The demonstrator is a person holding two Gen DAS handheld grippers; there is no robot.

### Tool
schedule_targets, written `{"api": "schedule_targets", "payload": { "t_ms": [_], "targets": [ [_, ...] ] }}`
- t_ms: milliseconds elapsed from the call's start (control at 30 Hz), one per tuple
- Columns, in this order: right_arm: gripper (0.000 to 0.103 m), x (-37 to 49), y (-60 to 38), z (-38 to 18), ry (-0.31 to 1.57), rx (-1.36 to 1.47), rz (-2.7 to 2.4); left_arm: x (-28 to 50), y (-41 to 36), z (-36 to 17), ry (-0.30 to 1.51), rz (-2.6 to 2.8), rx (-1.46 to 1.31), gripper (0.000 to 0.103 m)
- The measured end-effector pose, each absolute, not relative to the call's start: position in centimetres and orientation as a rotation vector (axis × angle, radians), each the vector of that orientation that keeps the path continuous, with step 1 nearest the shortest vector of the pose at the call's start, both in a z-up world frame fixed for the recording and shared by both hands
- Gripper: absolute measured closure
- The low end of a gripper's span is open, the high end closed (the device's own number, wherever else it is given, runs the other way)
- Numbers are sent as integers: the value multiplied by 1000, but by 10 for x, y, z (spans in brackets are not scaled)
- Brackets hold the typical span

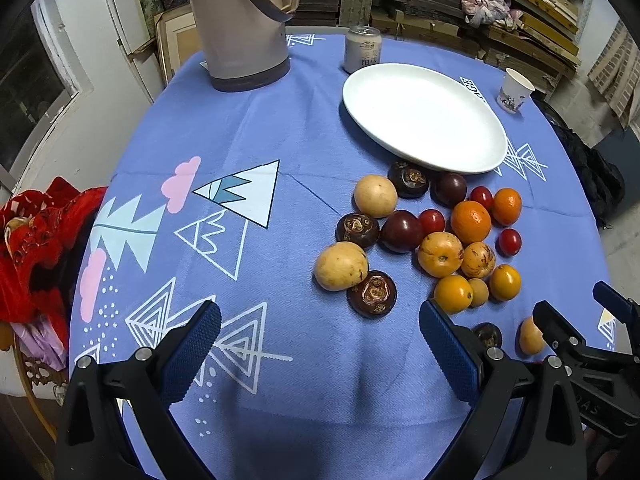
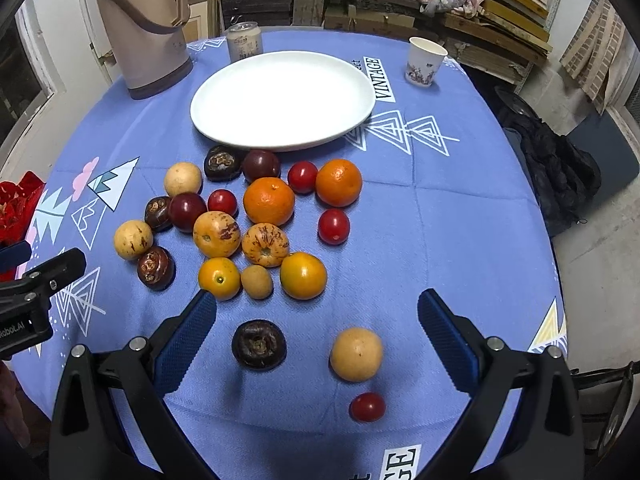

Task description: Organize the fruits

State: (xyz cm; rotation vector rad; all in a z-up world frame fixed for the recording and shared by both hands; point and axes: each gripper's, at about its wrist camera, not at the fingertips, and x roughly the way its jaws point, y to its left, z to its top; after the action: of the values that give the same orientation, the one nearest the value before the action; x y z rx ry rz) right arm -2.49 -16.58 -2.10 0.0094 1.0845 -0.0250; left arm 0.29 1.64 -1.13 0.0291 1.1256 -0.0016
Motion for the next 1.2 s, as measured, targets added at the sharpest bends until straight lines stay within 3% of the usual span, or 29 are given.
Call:
{"api": "schedule_targets", "payload": {
  "t_ms": [1200],
  "targets": [
    [4, -38, -167, -15, 1065, 2, -6, 0, 15, -9, 1134, -32, 18, 4]
  ]
}}
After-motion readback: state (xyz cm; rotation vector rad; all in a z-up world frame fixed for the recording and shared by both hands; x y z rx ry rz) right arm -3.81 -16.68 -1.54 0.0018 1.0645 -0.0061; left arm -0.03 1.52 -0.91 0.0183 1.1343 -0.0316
